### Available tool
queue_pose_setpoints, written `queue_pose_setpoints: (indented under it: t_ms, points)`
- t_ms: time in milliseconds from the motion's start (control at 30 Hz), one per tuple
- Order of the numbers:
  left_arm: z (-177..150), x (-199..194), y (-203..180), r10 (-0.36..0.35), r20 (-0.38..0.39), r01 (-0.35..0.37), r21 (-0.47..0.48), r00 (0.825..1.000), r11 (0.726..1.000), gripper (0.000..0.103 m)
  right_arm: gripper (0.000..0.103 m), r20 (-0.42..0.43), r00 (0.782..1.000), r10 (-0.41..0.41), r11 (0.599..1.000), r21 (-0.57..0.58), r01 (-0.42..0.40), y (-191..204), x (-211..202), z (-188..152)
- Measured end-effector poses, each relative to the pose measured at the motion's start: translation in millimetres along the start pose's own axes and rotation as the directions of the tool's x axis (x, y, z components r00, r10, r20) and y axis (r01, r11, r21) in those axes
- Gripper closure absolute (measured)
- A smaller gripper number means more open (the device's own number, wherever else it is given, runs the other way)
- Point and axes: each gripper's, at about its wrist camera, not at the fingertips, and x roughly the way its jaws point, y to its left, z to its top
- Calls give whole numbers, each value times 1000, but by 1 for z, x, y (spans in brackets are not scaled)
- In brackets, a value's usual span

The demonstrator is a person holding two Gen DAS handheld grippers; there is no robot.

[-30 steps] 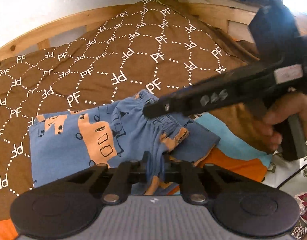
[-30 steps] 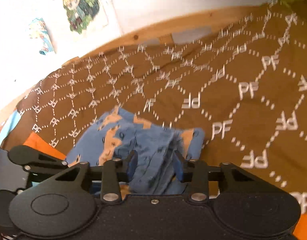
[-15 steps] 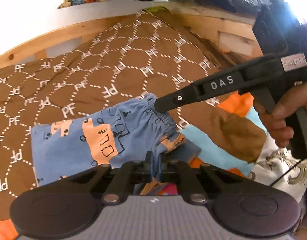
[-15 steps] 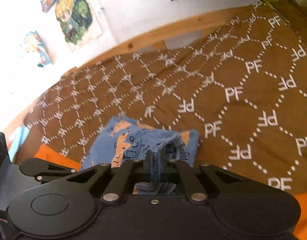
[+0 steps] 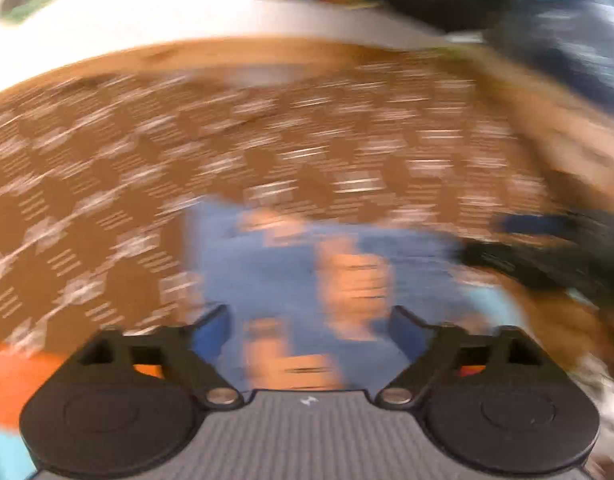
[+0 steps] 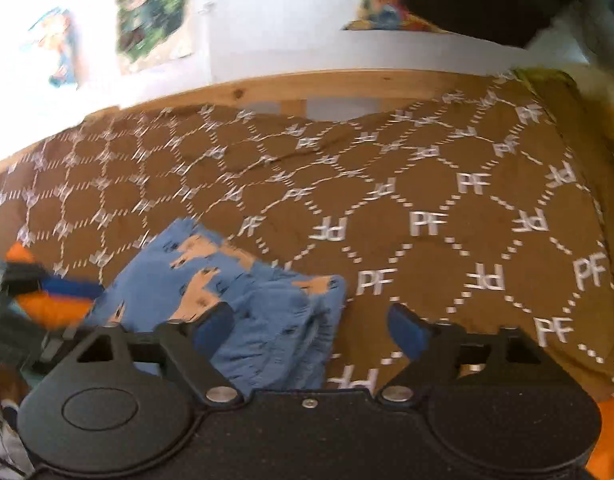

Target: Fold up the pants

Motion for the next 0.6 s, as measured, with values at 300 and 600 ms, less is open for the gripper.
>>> queue_pose_setpoints:
  t_ms: [300,600]
  points:
    - [-24,1,49,128,-81,-136,-100,988,986,5,5,-103,984,-145,961,-253,115,21,14,-17]
    - [36,32,28,153,104,-154,6,983,988,4,2,152,960,-235,931,-248,267,35,28,4]
